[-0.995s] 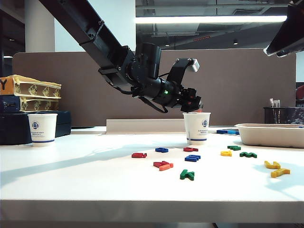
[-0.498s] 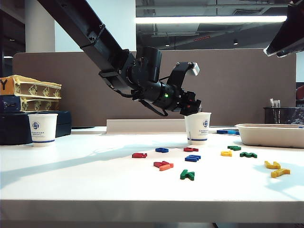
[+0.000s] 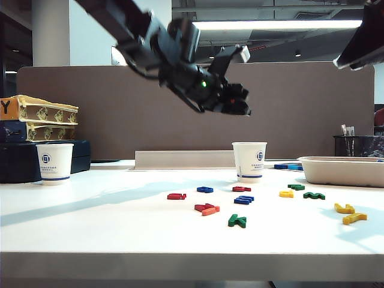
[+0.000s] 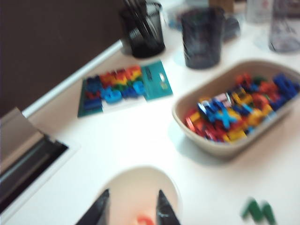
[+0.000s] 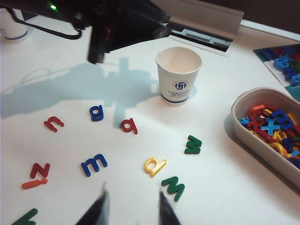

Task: Pick up the letter "c" and put it in the paper cup.

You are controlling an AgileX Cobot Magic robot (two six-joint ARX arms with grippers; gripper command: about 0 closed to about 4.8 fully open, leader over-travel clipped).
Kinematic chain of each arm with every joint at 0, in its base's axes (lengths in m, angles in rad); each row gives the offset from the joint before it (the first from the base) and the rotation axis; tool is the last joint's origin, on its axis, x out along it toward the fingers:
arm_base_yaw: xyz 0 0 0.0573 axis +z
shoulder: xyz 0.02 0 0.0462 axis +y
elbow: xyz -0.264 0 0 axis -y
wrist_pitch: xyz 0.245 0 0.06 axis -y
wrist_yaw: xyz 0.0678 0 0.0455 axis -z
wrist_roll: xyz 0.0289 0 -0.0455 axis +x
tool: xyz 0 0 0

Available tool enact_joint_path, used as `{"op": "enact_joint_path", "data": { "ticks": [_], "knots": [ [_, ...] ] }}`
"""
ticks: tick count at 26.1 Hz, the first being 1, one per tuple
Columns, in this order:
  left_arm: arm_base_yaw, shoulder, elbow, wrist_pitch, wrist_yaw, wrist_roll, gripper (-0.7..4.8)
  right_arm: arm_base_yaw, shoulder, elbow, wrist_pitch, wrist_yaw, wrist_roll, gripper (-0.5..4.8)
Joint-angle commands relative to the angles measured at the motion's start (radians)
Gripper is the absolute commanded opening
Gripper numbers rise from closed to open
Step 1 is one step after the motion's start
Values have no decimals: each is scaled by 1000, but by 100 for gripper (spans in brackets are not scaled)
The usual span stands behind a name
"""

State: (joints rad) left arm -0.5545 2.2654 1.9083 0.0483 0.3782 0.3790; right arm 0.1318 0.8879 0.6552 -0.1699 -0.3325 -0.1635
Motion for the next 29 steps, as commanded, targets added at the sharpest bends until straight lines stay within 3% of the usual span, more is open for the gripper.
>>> {"op": "enact_joint_path", "data": {
  "ticks": [1, 7, 10, 14, 19, 20, 25, 29],
  "knots": [
    [-2, -89, 4, -197, 0, 41, 120, 2, -39, 5, 26, 29, -2, 131],
    [-1, -200, 4, -378, 0, 93, 118, 2, -89, 5, 32, 54, -2, 131],
    [-1, -251, 3, -450, -1, 93, 90, 2, -110, 5, 36, 54, -2, 130],
    [-2, -351, 3, -590, -87, 93, 78, 1, -178, 5, 29, 78, 3, 103],
    [-2, -465, -6, -698, -115, 92, 74, 1, -299, 5, -17, 114, 3, 102],
    [-2, -508, -23, -708, -138, 92, 51, 0, -338, 5, -38, 139, 3, 102],
    [-2, -668, -116, -768, -143, 83, 46, 0, -478, 5, -110, 158, 3, 71],
    [-2, -732, -155, -873, -158, 73, -6, 0, -530, 5, -170, 156, 6, 61]
  ]
}}
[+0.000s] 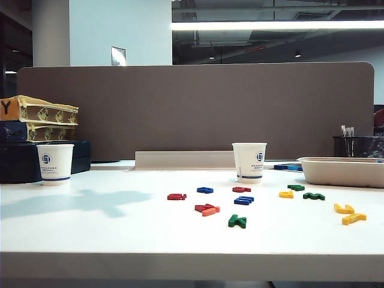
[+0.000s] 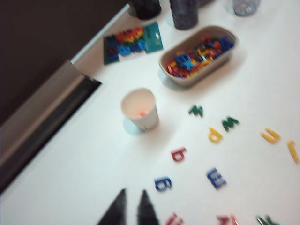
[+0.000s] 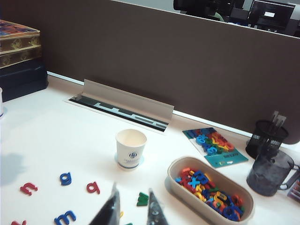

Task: Pick up the letter "c" and put it in the paper cup.

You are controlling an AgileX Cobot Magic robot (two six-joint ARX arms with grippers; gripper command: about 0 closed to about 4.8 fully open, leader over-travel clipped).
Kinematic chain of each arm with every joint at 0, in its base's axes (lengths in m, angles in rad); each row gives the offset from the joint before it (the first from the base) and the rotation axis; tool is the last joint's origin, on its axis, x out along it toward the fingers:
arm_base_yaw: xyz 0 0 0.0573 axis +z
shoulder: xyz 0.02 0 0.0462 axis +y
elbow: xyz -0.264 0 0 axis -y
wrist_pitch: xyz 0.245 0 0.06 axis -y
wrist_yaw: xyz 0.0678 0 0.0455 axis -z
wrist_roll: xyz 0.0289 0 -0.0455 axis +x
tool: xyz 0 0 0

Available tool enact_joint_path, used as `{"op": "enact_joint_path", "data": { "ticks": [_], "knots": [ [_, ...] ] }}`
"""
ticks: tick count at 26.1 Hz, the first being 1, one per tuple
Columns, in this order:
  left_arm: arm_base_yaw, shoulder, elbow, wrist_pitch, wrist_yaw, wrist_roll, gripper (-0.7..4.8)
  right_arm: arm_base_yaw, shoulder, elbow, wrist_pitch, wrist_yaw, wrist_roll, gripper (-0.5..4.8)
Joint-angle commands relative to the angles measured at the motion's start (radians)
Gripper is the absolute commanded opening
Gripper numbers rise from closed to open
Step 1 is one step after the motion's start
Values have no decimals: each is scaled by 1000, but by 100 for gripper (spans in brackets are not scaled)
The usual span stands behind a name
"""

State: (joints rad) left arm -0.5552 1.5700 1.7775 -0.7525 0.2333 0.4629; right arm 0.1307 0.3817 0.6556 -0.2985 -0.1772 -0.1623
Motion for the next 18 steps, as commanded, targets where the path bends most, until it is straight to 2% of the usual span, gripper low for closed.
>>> {"op": "enact_joint_path", "data": {
  "ticks": [1, 7, 9, 18],
  "knots": [
    [-1, -55, -42, -86, -13, -11, -6, 1, -35, 5, -58, 0, 5, 53],
    [-1, -209, -228, -85, -13, -35, -6, 1, -106, 5, -140, 0, 5, 19],
    [-1, -303, -344, -60, -13, -64, -6, 1, -142, 5, -161, 0, 5, 16],
    [-1, -604, -632, -17, -35, -148, -6, 1, -206, 5, -221, 0, 6, 16]
  ]
}}
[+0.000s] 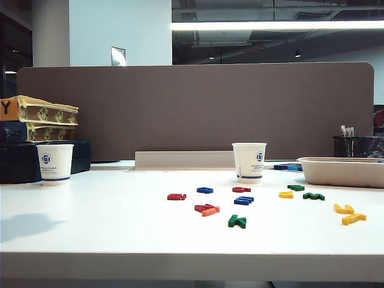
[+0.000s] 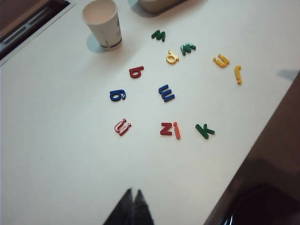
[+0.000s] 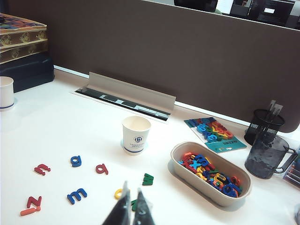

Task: Pick up the letter "c" and put it in the paper cup.

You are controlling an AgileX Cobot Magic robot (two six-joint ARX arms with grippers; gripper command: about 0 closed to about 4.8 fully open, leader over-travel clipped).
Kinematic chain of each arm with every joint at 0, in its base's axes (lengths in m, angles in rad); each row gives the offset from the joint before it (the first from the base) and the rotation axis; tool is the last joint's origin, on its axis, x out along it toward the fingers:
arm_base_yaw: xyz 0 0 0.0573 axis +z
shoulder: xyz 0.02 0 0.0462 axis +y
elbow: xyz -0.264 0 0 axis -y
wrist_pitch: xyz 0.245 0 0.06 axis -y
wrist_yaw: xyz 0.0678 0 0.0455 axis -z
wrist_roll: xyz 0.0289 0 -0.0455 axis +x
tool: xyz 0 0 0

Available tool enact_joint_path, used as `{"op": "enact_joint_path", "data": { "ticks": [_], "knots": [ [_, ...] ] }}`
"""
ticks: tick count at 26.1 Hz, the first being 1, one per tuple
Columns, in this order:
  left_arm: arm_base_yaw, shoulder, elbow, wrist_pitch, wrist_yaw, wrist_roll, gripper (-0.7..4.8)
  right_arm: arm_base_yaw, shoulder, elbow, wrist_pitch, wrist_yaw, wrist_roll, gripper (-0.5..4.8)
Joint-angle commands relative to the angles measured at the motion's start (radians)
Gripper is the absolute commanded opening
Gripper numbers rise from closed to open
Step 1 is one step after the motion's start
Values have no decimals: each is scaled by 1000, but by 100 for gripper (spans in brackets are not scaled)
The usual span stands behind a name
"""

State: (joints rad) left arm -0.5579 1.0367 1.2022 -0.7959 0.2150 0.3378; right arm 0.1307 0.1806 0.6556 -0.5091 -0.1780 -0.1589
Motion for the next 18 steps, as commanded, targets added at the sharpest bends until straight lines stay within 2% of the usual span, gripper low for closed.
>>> {"op": "enact_joint_path", "data": {
  "ticks": [1, 9, 12, 18],
  "knots": [
    [2, -93, -75, 25, -16, -23, -6, 2, -6, 5, -23, 0, 3, 7],
    [2, -208, -213, -18, -16, -23, -6, 2, -8, 5, -103, -7, 58, -1],
    [2, -213, -257, -18, 15, -24, -6, 2, -8, 5, -100, -7, 58, -1],
    [2, -193, -291, -7, 3, -21, -6, 2, -7, 3, -100, -5, 58, -1]
  ]
}}
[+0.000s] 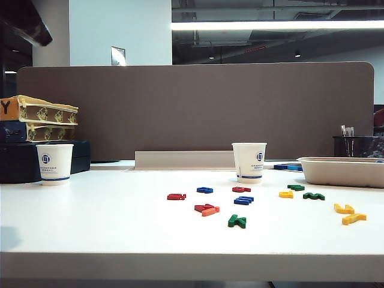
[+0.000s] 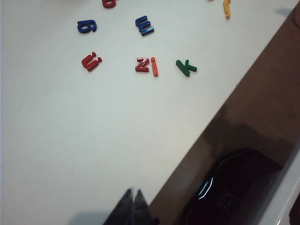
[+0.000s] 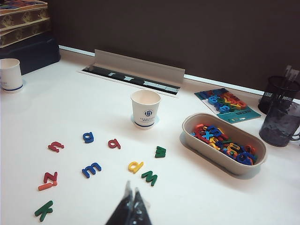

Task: Pick up the letter "c" and put it in the paper cup.

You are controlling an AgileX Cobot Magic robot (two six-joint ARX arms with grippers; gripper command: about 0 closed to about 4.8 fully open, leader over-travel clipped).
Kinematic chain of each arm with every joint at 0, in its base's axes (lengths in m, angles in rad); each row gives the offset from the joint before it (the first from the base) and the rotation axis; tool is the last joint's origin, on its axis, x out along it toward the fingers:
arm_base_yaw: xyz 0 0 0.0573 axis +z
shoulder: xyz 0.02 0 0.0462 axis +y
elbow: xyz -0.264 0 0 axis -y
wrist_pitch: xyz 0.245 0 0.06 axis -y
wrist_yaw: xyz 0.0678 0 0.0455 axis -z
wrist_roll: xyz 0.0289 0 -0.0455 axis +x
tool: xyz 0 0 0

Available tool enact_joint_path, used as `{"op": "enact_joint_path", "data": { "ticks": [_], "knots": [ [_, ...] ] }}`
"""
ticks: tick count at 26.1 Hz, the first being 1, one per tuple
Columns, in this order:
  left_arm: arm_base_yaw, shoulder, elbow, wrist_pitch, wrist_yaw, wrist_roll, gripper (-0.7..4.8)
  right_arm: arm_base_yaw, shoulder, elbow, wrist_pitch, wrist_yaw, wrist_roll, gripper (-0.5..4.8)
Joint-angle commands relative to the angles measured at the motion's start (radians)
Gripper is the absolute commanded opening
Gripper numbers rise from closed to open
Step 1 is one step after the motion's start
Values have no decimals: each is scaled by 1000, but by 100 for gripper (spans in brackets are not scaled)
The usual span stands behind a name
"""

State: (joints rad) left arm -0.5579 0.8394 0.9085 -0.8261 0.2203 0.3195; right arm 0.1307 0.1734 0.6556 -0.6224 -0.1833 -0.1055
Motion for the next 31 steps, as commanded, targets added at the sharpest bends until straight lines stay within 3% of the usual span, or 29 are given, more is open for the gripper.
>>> {"op": "enact_joint_path", "data": {
  "ticks": [1, 4, 9, 19, 31],
  "knots": [
    [3, 4, 3, 29, -8, -2, -6, 2, 0, 3, 13, 0, 4, -1],
    [3, 11, 3, 58, -11, -5, -5, 1, 1, 3, 13, 3, 4, -1],
    [2, 9, -5, 170, -108, -135, -6, 1, 0, 3, 13, 124, 5, -1],
    [2, -25, -29, 304, -190, -138, -6, 1, -26, -35, 68, 166, 5, -1],
    [2, -257, -378, 616, -300, -210, -6, 1, -111, -209, 181, 167, 46, -1]
  ]
}}
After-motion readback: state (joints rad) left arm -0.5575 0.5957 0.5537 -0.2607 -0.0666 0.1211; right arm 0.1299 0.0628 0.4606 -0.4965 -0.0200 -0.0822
